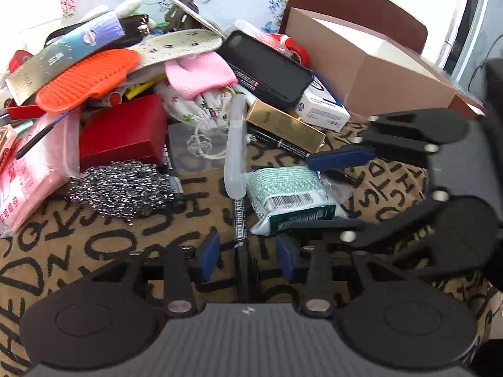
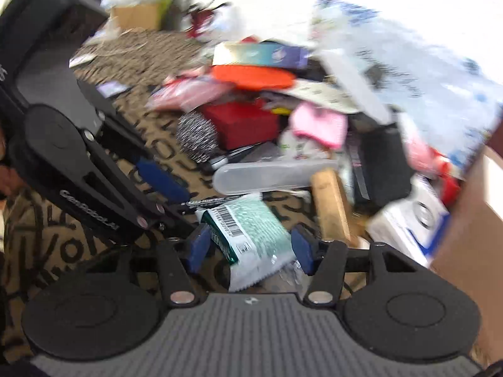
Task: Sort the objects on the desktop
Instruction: 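Grasp the black marker with the left gripper while the right grasps the green soap bar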
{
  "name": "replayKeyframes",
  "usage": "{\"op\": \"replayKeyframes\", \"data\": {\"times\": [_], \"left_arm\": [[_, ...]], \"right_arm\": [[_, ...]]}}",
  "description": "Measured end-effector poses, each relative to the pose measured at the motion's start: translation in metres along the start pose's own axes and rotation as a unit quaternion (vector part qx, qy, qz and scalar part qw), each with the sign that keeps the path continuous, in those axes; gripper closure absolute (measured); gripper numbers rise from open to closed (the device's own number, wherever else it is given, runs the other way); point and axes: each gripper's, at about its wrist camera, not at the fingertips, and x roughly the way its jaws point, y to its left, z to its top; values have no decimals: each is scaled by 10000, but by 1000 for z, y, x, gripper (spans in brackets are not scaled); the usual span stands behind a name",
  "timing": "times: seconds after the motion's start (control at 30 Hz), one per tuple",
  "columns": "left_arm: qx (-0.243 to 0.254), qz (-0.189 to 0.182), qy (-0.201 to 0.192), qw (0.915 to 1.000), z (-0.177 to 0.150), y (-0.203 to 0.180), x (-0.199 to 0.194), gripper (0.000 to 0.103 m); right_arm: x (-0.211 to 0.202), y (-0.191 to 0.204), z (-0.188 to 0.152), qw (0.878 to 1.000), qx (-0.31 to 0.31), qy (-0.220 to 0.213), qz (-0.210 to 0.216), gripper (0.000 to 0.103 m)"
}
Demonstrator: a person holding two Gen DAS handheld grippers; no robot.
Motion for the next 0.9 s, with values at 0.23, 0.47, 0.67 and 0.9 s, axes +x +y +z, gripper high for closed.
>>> {"op": "replayKeyframes", "data": {"times": [0.23, 0.47, 0.67, 0.9], "left_arm": [[-221, 44, 10, 9997, 1, 14, -1, 91], [-11, 138, 43, 9999, 7, 8, 3, 85], [166, 208, 6, 9996, 5, 9, 3, 94], [-97, 128, 9, 9999, 1, 24, -4, 90]], "right_arm": [[4, 5, 0, 9975, 548, 446, 0, 63], [-35, 28, -15, 9973, 579, 355, 288, 58], [-18, 8, 6, 9999, 84, 8, 83, 42], [25, -10, 16, 9983, 472, 300, 182, 40]]}}
